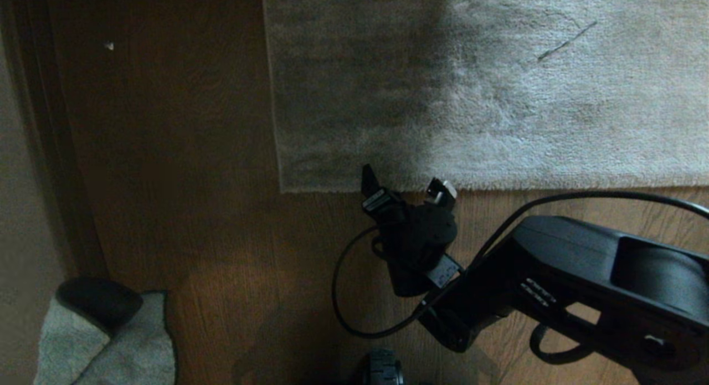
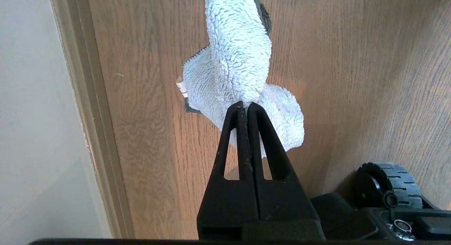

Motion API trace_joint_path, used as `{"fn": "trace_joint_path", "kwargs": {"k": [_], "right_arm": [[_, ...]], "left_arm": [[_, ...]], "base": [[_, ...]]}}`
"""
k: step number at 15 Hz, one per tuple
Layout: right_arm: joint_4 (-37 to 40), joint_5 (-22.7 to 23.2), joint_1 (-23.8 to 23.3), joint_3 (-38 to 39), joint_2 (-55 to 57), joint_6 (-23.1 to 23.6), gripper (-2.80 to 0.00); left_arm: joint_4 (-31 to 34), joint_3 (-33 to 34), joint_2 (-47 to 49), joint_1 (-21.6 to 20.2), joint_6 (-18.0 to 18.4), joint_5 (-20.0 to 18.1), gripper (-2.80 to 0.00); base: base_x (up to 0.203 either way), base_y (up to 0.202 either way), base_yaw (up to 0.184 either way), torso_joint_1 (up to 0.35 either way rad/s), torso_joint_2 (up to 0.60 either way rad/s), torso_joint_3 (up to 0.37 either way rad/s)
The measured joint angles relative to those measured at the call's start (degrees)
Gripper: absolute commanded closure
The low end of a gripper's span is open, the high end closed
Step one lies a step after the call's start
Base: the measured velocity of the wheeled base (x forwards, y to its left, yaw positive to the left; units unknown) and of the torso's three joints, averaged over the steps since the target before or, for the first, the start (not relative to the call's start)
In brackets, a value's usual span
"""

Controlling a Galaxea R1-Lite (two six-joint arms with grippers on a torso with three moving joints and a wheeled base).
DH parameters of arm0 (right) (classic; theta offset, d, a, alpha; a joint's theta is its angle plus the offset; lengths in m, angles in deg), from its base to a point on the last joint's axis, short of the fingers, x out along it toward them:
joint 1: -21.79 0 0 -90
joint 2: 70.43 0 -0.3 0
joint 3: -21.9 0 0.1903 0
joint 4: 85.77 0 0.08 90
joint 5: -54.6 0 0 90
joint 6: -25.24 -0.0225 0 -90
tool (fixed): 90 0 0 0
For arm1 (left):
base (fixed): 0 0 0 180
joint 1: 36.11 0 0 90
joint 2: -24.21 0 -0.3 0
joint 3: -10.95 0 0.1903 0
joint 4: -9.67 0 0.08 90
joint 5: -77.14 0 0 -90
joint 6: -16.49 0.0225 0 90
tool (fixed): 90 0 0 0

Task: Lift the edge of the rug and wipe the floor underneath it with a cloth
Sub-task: Lift up the carpet

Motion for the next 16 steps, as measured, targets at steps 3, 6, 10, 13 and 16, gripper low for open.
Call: {"fn": "trace_joint_path", "kwargs": {"k": [3, 6, 10, 13, 16], "right_arm": [[-0.4, 0.1, -0.4, -1.2, -0.5, 0.5, -2.8], [-0.3, 0.2, -1.0, -1.5, -1.2, 0.6, -2.8], [-0.3, 0.3, -2.0, -1.6, -2.4, 0.9, -2.8], [-0.4, 1.3, -2.8, -1.7, -3.6, 1.4, -2.8], [-0.4, 1.8, -3.3, -1.6, -4.9, 3.6, -2.8]], "left_arm": [[0.0, 0.0, 0.0, 0.0, 0.0, 0.0, 0.0], [0.0, 0.0, 0.0, 0.0, 0.0, 0.0, 0.0], [0.0, 0.0, 0.0, 0.0, 0.0, 0.0, 0.0], [0.0, 0.0, 0.0, 0.0, 0.0, 0.0, 0.0], [0.0, 0.0, 0.0, 0.0, 0.0, 0.0, 0.0]], "base": [[0.0, 0.0, 0.0, 0.0, 0.0, 0.0], [0.0, 0.0, 0.0, 0.0, 0.0, 0.0], [0.0, 0.0, 0.0, 0.0, 0.0, 0.0], [0.0, 0.0, 0.0, 0.0, 0.0, 0.0], [0.0, 0.0, 0.0, 0.0, 0.0, 0.0]]}}
